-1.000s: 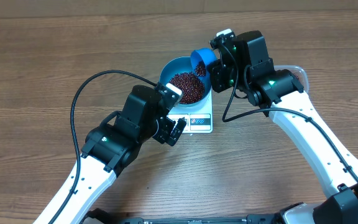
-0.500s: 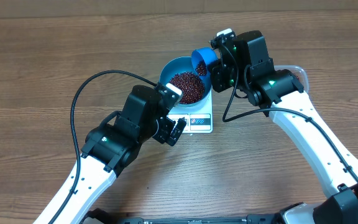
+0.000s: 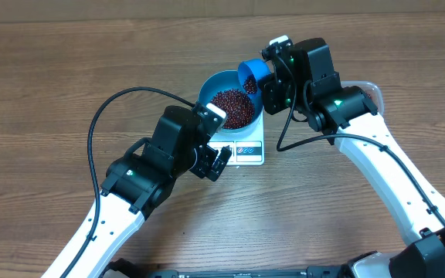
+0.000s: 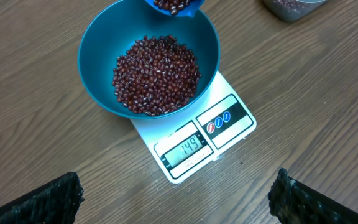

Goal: Scoop item into bowl and weigh 150g on scale
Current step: 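Hold the blue scoop tilted over the teal bowl, trickling beans in, then lift the scoop away from the bowl and carry it to the bean tub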

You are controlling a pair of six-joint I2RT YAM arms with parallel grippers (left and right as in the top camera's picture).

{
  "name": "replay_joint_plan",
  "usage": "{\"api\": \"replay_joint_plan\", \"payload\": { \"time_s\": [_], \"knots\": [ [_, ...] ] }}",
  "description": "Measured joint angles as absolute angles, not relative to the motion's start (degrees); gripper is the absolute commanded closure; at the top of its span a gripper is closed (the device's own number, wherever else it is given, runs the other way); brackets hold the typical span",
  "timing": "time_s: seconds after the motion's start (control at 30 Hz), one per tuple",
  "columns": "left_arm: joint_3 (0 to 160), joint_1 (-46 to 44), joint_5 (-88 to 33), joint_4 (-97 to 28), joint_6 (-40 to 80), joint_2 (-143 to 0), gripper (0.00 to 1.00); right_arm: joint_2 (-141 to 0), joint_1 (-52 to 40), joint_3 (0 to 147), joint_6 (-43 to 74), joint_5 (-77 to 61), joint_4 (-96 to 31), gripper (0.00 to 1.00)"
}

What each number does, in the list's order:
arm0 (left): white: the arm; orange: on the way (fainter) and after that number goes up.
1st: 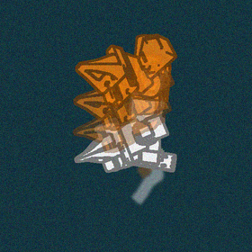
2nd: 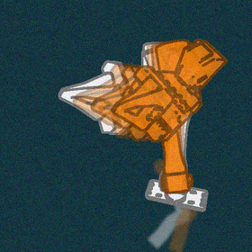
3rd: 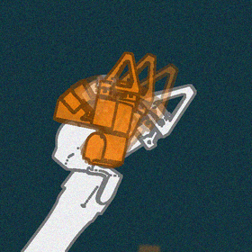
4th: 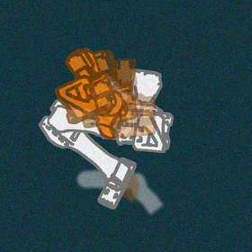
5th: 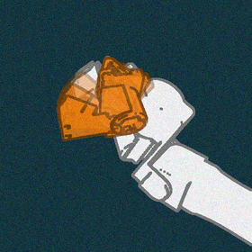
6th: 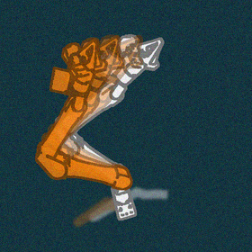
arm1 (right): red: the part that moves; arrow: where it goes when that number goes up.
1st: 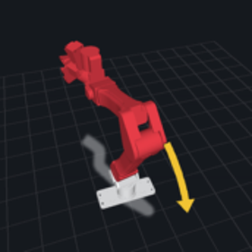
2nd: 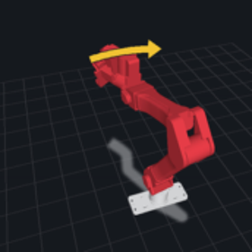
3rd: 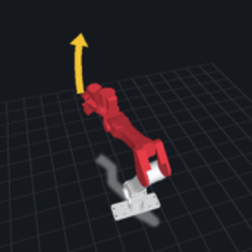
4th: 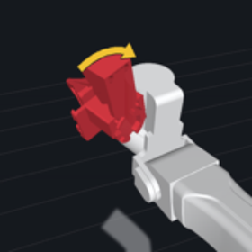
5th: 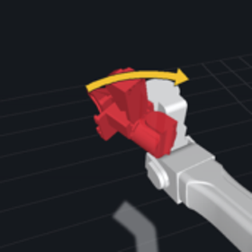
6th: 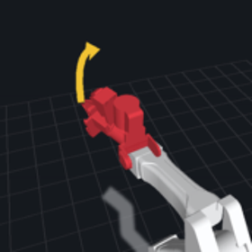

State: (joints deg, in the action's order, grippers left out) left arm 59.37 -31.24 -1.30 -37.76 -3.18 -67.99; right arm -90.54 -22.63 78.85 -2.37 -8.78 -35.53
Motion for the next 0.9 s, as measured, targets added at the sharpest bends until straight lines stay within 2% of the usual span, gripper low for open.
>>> {"api": "replay_joint_plan", "payload": {
  "time_s": [0.63, 0.9],
  "knots": [
    [59.37, -31.24, -1.30, -37.76, -3.18, -67.99, 0.00, -90.54, -22.63, 78.85, -2.31, -8.82, -35.51, 0.96],
    [59.37, -31.24, -1.30, -37.76, -3.18, -67.99, 0.00, -90.56, -22.63, 78.85, 3.29, -12.84, -34.44, 0.96]
  ]
}}
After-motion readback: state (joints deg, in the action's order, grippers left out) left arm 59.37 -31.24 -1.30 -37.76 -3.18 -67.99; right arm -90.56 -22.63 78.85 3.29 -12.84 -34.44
